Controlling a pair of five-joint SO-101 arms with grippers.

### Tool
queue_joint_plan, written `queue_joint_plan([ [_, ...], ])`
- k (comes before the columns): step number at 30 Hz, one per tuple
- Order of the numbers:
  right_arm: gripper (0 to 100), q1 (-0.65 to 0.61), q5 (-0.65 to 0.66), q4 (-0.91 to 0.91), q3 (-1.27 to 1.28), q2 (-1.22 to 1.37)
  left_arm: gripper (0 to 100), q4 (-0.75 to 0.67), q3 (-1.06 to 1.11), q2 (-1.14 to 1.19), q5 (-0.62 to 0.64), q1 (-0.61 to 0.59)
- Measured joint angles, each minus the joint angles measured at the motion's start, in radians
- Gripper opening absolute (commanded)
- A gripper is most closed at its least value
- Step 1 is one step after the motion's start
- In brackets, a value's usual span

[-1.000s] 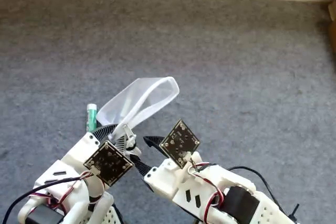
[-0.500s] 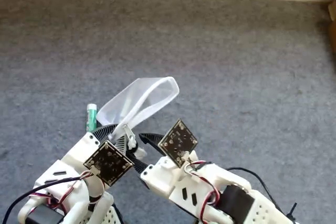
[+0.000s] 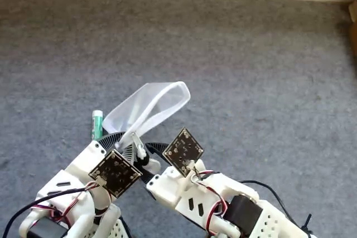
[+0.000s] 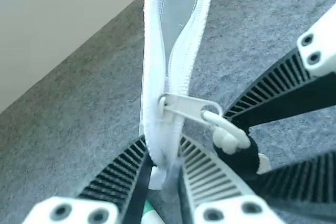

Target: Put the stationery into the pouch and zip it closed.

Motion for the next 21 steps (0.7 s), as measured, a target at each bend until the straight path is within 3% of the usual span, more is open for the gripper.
queue_joint_plan([
  [4, 6.0, 0.000, 0.000, -0.025, 0.000, 0.000, 1, 0.000, 0.000, 0.000, 0.000, 0.000],
  [12, 6.1, 0.000, 0.000, -0.071, 0.002, 0.000, 1, 0.000, -0.002, 0.000, 0.000, -0.005],
  [17, 13.1, 0.000, 0.000, -0.071, 0.002, 0.000, 1, 0.000, -0.002, 0.000, 0.000, -0.005],
  [21, 13.2, 0.000, 0.000, -0.071, 0.002, 0.000, 1, 0.000, -0.002, 0.000, 0.000, 0.000],
])
